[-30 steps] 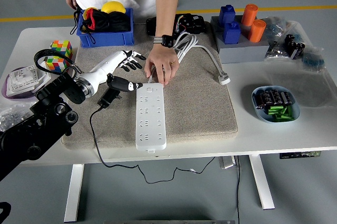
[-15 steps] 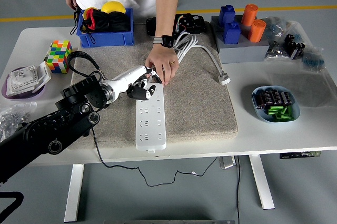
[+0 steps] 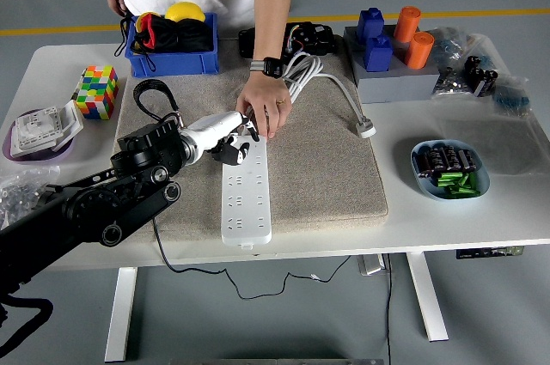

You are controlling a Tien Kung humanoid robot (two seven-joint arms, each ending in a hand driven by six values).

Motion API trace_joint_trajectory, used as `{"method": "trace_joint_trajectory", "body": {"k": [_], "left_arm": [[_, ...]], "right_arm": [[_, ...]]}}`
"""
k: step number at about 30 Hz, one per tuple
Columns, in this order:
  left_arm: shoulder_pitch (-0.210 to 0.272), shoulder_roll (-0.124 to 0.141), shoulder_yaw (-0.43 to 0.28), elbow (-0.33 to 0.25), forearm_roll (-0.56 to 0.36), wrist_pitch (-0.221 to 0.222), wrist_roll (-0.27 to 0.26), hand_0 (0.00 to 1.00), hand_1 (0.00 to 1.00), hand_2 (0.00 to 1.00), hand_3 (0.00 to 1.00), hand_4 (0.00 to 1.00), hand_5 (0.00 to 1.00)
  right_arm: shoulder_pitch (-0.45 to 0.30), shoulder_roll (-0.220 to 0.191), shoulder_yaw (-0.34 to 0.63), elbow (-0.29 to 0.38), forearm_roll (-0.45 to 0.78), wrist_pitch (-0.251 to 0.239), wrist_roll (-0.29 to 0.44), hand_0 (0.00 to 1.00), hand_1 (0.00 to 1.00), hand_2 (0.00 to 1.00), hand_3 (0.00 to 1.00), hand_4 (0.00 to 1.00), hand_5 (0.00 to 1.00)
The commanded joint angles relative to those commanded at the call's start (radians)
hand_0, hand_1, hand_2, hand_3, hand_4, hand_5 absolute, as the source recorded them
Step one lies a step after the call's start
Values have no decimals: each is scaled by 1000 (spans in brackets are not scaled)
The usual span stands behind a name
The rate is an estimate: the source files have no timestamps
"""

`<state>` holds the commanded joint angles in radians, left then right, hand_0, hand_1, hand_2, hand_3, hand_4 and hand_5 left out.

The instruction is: Pull the plug out,throw it away,press the button

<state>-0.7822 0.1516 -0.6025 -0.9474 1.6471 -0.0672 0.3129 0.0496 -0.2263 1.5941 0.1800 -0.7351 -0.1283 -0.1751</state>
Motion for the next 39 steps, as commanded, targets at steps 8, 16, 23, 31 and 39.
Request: {"method": "trace_joint_trajectory", "body": {"k": [8,16,23,31,39], "left_arm": [[-4,13,17,13,-5,-16,16,12,14,28,638,367,2],[-8,14,28,31,21,-26,29,12,14,27,636,366,2],[-6,15,48,21,3,-33,31,12,14,27,632,362,2],[-3,16,27,-16,3,-28,21,12,15,27,631,358,2],[8,37,-101,-90,39,-21,13,12,15,28,629,359,2]], "right_arm": [[-5,1,10,0,-6,0,0,740,660,643,606,661,475],[-3,2,11,0,-3,-1,6,740,660,643,607,661,475],[-7,5,18,0,-7,-2,3,740,660,643,607,661,475],[-6,6,18,0,-7,-3,6,740,660,643,607,661,475],[-7,8,20,0,-7,-2,4,740,660,643,608,661,476]]}}
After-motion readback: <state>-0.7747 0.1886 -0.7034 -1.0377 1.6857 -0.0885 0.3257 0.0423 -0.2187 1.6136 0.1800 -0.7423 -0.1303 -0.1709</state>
